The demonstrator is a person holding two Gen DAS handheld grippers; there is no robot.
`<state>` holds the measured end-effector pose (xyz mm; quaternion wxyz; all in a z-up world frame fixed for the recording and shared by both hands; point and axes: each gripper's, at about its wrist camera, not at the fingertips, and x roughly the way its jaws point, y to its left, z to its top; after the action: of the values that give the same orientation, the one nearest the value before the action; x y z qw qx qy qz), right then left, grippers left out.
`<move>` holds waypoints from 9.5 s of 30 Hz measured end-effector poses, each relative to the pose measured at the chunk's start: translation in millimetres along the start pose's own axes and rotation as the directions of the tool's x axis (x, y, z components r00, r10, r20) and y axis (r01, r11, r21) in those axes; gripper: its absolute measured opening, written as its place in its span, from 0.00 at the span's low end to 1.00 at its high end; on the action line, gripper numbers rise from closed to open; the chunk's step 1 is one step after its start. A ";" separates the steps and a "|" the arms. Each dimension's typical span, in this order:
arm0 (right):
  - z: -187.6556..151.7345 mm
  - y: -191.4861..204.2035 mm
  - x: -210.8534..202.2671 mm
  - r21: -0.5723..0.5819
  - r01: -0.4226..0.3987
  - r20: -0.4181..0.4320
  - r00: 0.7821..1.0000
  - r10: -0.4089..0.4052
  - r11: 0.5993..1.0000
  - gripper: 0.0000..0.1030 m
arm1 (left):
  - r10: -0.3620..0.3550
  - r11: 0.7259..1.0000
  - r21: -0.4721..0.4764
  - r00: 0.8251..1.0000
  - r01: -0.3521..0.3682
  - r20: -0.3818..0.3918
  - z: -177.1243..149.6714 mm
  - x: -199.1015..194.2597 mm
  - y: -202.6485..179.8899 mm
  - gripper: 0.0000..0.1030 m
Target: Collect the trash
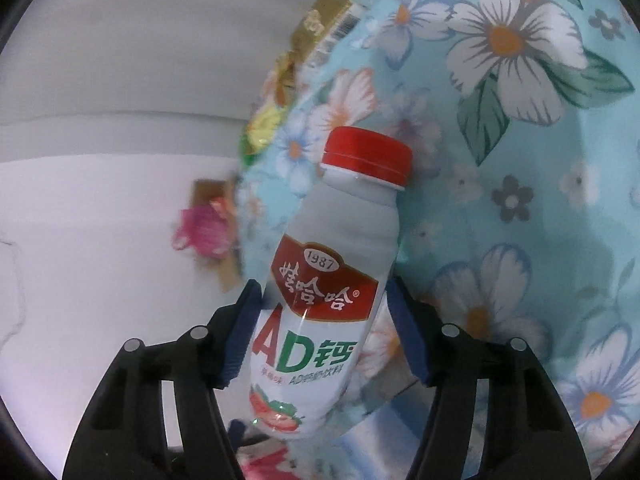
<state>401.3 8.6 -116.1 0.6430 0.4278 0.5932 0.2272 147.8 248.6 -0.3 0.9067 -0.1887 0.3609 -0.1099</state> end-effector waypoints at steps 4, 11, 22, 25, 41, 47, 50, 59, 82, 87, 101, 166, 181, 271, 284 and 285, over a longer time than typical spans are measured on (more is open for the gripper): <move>-10.5 1.1 -44.2 -0.017 -0.171 0.036 0.985 0.171 0.985 0.57 | -0.016 1.000 -0.009 1.000 0.016 0.000 0.2 -2.0 2.1 0.88; -65.0 3.2 -184.5 -0.232 -0.249 0.112 0.953 0.280 0.940 0.57 | -0.109 0.994 -0.015 0.992 0.108 -0.070 -4.6 15.1 -13.2 0.88; -150.2 -56.0 -260.7 -0.269 0.167 0.200 0.973 -0.115 0.948 0.57 | -0.262 0.964 -0.148 0.881 0.221 -0.393 -14.2 116.1 -68.4 0.88; -149.4 -62.6 -238.2 -0.241 0.362 0.232 0.922 -0.309 0.900 0.58 | -0.174 0.983 -0.132 0.892 0.130 -0.418 -11.9 137.1 -84.2 0.88; -169.5 -90.2 -218.8 -0.191 0.448 0.312 0.871 -0.378 0.874 0.69 | 0.146 0.930 0.368 0.920 -0.002 -0.364 -55.1 182.7 -180.7 0.88; -177.2 -112.1 -223.8 -0.158 0.290 0.259 0.935 -0.244 0.944 0.60 | 0.107 0.907 0.417 0.923 0.061 -0.370 -64.7 165.4 -179.2 0.80; -186.0 -113.7 -233.1 -0.177 0.284 0.251 0.939 -0.236 0.942 0.60 | 0.083 0.904 0.415 0.909 0.104 -0.409 -71.0 151.6 -171.7 0.79; -228.5 -124.8 -250.3 -0.181 0.317 0.234 0.933 -0.273 0.931 0.62 | 0.058 0.918 0.370 0.871 0.146 -0.487 -103.1 98.0 -153.2 0.80; -215.7 -120.6 -229.7 -0.116 0.400 0.299 0.887 -0.352 0.909 0.73 | 0.208 0.854 0.520 0.910 0.010 -0.359 -120.6 111.3 -176.9 0.87; -212.8 -119.8 -226.4 -0.112 0.403 0.299 0.885 -0.356 0.908 0.73 | 0.210 0.851 0.525 0.911 0.008 -0.355 -121.1 111.0 -177.3 0.86; -209.5 -122.1 -224.6 -0.106 0.398 0.303 0.886 -0.352 0.911 0.73 | 0.217 0.848 0.530 0.911 0.002 -0.350 -122.1 111.5 -178.4 0.86; -305.1 -205.1 -426.5 0.076 0.083 0.680 0.725 -0.112 0.994 0.56 | -0.105 0.744 0.561 0.893 0.363 -0.437 -119.2 110.9 -380.7 0.69; -296.1 -382.4 -490.0 0.489 -0.046 0.686 0.637 -0.352 0.871 0.56 | 0.028 0.600 0.562 0.687 0.569 -0.726 -254.4 292.0 -582.4 0.70; -362.8 -147.9 -334.2 0.130 0.895 0.695 0.224 -0.683 0.426 0.92 | 0.421 0.844 0.401 0.904 -0.357 -0.080 -173.4 16.3 -263.0 0.95; -363.4 -150.0 -338.5 0.127 0.895 0.696 0.228 -0.681 0.429 0.92 | 0.385 0.855 0.405 0.920 -0.325 -0.075 -173.3 12.6 -272.7 0.95; -363.8 -150.2 -339.3 0.130 0.894 0.695 0.226 -0.682 0.429 0.92 | 0.384 0.855 0.406 0.920 -0.322 -0.079 -173.8 13.0 -273.2 0.95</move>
<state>-44.8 -240.4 -21.0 0.8838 0.0077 0.4148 -0.2164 18.9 -48.6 -9.3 0.8991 0.0721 0.4310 -0.0248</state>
